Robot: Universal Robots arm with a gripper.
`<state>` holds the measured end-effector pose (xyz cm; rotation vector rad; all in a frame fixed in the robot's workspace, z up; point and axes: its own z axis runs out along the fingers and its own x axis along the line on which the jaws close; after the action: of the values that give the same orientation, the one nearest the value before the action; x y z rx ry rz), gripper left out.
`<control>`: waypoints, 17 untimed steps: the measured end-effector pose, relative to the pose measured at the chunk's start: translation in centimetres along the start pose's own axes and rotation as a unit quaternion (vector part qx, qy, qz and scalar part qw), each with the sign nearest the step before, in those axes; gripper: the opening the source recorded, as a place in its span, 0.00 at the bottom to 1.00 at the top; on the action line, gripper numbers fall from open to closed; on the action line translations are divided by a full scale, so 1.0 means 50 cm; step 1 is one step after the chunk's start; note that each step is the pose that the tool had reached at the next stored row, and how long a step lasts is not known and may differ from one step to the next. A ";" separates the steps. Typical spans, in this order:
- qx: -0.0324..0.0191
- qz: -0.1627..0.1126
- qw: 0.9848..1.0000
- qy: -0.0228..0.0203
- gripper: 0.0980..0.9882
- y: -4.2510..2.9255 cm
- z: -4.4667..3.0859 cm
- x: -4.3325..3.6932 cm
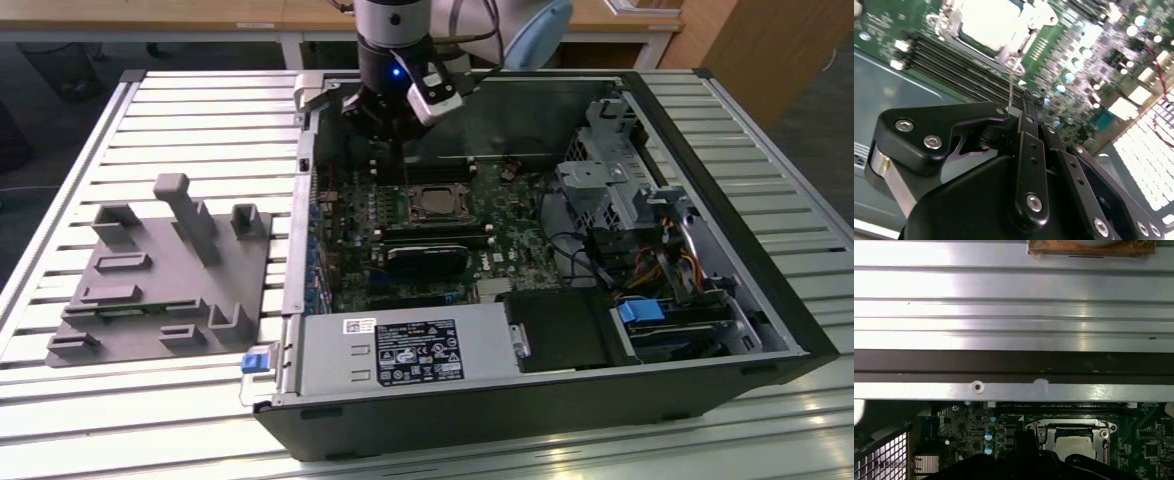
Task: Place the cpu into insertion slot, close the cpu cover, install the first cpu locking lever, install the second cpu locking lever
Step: 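Install the first cpu locking lever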
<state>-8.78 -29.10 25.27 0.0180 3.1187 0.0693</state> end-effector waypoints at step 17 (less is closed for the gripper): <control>-0.003 0.000 1.000 -0.003 0.01 0.001 0.020 -0.068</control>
<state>-5.35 -29.03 24.35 0.0178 3.1129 0.0776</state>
